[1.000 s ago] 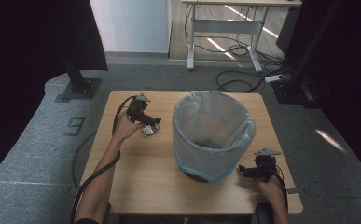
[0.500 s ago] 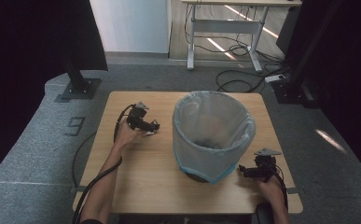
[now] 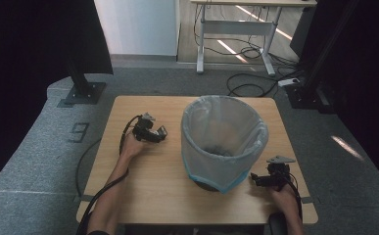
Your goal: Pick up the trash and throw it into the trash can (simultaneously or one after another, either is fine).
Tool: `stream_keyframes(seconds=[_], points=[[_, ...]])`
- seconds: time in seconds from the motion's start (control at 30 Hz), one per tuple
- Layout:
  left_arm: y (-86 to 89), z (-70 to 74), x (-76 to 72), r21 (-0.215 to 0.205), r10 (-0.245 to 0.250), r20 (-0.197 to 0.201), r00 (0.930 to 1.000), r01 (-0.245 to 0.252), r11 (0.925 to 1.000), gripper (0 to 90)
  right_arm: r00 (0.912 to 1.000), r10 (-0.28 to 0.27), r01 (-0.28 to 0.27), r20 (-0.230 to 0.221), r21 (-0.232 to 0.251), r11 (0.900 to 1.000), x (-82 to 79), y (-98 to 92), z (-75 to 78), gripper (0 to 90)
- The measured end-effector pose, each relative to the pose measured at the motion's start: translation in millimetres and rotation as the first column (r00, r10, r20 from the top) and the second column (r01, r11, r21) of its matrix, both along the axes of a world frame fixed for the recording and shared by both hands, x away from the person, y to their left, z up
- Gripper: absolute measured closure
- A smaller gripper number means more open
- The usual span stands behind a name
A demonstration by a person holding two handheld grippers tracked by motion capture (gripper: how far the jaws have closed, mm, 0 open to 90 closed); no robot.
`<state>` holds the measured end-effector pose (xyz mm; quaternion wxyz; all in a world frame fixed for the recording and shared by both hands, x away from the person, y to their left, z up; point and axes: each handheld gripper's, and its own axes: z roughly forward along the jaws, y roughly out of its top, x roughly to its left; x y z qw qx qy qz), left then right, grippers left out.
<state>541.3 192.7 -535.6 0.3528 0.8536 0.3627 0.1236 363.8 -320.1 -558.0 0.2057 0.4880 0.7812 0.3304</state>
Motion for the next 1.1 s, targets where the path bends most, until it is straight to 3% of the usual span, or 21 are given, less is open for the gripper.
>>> stream_keyframes(seconds=[0.3, 0.53, 0.6, 0.9, 1.1], points=[[-0.7, -6.5, -4.0, 0.054, -0.016, 0.001, 0.9999, 0.016, 0.9984, 20.2, 1.0, 0.0, 0.0, 0.0, 0.0, 1.0, 0.0, 0.0, 0.0, 0.0], [-2.8, -4.2, -8.9, 0.071, -0.044, 0.013, 0.9989, 0.043, 0.9966, 33.6, 1.0, 0.0, 0.0, 0.0, 0.0, 1.0, 0.0, 0.0, 0.0, 0.0], [-3.4, -4.1, -9.8, 0.073, -0.037, 0.014, 0.9992, 0.036, 0.9967, 33.7, 1.0, 0.0, 0.0, 0.0, 0.0, 1.0, 0.0, 0.0, 0.0, 0.0], [-0.8, -4.7, -12.4, 0.063, 0.005, 0.03, 0.9995, -0.007, 0.998, 34.1, 1.0, 0.0, 0.0, 0.0, 0.0, 1.0, 0.0, 0.0, 0.0, 0.0], [5.0, 1.9, -12.5, -0.01, 0.033, 0.018, 0.9993, -0.033, 0.9994, 34.1, 1.0, 0.0, 0.0, 0.0, 0.0, 1.0, 0.0, 0.0, 0.0, 0.0]])
